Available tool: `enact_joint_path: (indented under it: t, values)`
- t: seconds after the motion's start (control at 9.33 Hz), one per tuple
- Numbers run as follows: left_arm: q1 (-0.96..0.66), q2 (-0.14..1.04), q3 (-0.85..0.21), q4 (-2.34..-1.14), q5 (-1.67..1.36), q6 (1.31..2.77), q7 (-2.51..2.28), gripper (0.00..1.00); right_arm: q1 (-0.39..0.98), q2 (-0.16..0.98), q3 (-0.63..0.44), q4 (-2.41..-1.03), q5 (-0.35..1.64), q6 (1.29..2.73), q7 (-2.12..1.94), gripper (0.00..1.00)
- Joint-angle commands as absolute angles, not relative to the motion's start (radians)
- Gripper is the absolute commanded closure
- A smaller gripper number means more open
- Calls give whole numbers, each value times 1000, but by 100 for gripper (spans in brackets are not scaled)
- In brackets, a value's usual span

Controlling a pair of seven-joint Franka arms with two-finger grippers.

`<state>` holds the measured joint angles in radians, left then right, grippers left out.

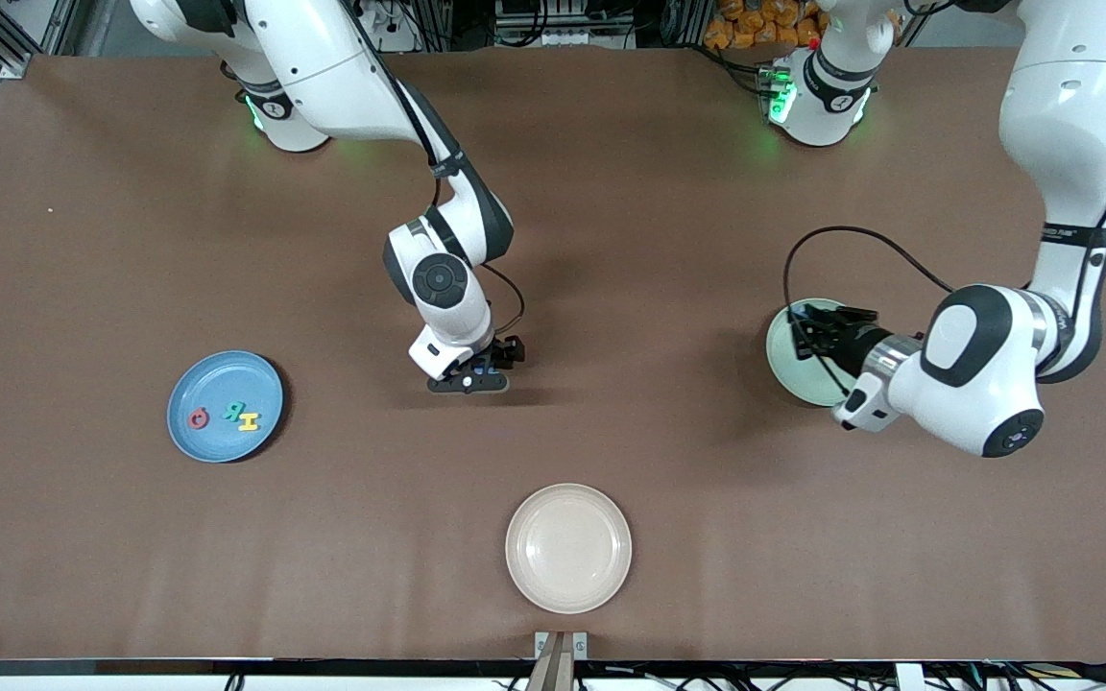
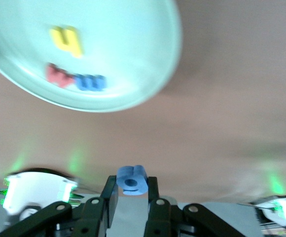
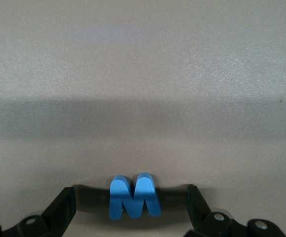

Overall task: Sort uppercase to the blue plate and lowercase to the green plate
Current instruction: 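Carry the M to the blue plate while the left gripper carries the g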

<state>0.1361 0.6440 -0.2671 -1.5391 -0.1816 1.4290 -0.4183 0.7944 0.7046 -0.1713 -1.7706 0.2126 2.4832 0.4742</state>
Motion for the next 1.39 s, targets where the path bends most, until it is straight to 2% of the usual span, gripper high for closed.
enact_joint_path:
  t: [0.0,0.11,0.21,0.32,0.54,0.64,0.75,0.86,1.07,1.29]
  values:
    - [129,652,-216,-1620,-59,1449,-322,91,795,715,-169,-1752,222,2479,488,0]
    - [138,670,-215,-1634,-7,1483,-319,91,795,713,-169,-1752,221,2479,486,25]
    - [146,681,-201,-1646,26,1521,-319,91,795,712,-169,-1753,222,2479,489,95]
    - [141,704,-196,-1649,35,1555,-319,90,795,709,-169,-1755,222,2479,488,100]
    - [138,725,-195,-1646,86,1623,-319,90,793,704,-169,-1756,221,2479,480,100]
    - [137,733,-195,-1634,87,1644,-319,77,793,697,-169,-1756,221,2477,477,100]
    - [127,733,-195,-1628,86,1657,-319,28,787,684,-170,-1755,221,2468,476,100]
    - [124,727,-195,-1628,87,1657,-319,18,779,663,-181,-1756,219,2464,468,100]
    - [124,718,-196,-1625,87,1655,-319,14,749,634,-253,-1753,215,2413,393,100]
    - [123,700,-209,-1580,63,1649,-327,0,666,580,-294,-1756,210,2297,242,100]
